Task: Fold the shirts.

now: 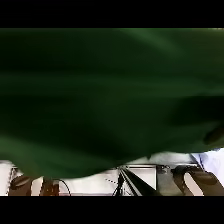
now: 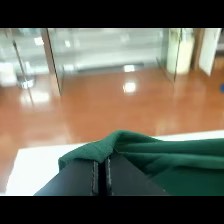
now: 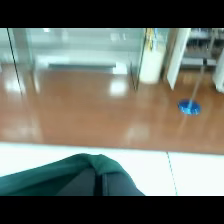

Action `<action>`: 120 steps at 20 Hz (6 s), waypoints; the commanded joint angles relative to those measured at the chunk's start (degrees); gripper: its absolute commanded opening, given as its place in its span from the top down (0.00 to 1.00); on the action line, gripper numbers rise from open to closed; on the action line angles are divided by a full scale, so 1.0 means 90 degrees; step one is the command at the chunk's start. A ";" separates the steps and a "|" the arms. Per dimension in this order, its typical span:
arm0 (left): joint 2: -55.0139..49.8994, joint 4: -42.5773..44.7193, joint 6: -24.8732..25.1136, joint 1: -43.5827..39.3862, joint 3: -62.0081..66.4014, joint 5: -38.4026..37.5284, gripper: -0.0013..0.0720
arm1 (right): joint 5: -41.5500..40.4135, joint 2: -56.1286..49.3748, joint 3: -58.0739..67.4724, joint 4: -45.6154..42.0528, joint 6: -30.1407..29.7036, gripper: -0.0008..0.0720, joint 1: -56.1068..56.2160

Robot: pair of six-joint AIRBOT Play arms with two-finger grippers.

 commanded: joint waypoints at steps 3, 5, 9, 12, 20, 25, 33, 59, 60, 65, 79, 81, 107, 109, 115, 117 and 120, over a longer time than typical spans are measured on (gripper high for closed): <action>-0.0182 0.0107 -0.0126 -0.0097 -0.0840 -0.0707 0.94 | 0.1579 -0.0928 0.0024 -0.0053 -0.0423 0.96 0.0002; -0.0219 0.0073 -0.0117 -0.0097 -0.1734 -0.0716 0.94 | 0.1717 -0.1673 0.0024 0.0160 -0.0420 0.96 0.0002; -0.0471 -0.0143 0.0131 -0.0097 -0.3400 -0.0151 0.94 | 0.1537 -0.3223 -0.0313 0.0940 -0.0379 0.96 0.0005; -0.1122 -0.0634 0.0442 -0.0107 -0.4260 0.1093 0.94 | 0.0804 -0.4323 -0.0333 0.1268 -0.0376 0.96 0.0005; -0.4685 -0.0848 0.0959 -0.1530 -0.4393 0.3500 0.94 | -0.1656 -0.6402 -0.0333 0.1452 -0.0386 0.96 0.0002; -0.6103 -0.0845 0.0964 -0.2023 -0.4250 0.5078 0.94 | -0.2402 -0.7320 -0.0333 0.1452 -0.0379 0.96 0.0002; -0.7118 -0.0840 0.0964 -0.2640 -0.4250 0.6890 0.94 | -0.2368 -0.8378 -0.0333 0.1426 -0.0039 0.96 0.0002; -0.6057 -0.0073 0.1678 -0.0056 -0.4784 0.0444 0.24 | 0.0935 -0.5848 -0.2599 -0.0386 -0.0534 0.31 -0.0714; -0.5989 -0.0143 0.1783 0.0051 -0.5270 0.0435 0.14 | 0.0384 -0.5542 -0.3245 0.0228 -0.0658 0.31 -0.0877; -0.5989 -0.0296 0.2446 0.0138 -0.6679 0.0860 0.13 | -0.1749 -0.4464 -0.5297 0.1821 -0.1020 0.32 -0.1226; -0.6698 -0.0474 0.2426 -0.1010 -0.6851 0.1280 0.28 | -0.1875 -0.3718 -0.5688 0.1909 -0.1161 0.32 -0.1226; -0.6781 -0.0471 0.2429 -0.1256 -0.6849 0.1290 0.94 | -0.1804 -0.3524 -0.5688 0.1780 -0.1188 0.32 -0.1234; -0.6365 -0.0964 0.2786 -0.0784 -0.4976 0.0197 0.94 | -0.3883 -0.2331 -0.7837 0.2414 -0.0658 0.96 -0.0330; -0.6246 -0.1260 0.2766 -0.0784 -0.4413 0.0253 0.94 | -0.4248 -0.2103 -0.7128 0.2329 -0.0580 0.96 -0.0350; -0.6273 -0.2511 0.2766 -0.0998 -0.3721 0.1906 0.94 | -0.5933 -0.3368 -0.6329 0.2654 -0.0622 0.96 -0.0340; -0.6475 -0.2506 0.2769 -0.1265 -0.3721 0.2336 0.94 | -0.6521 -0.3944 -0.6244 0.2936 -0.0631 0.96 -0.0340; -0.6887 -0.2509 0.2766 -0.1576 -0.3721 0.3257 0.94 | -0.6994 -0.4794 -0.5841 0.3099 -0.0748 0.96 -0.0136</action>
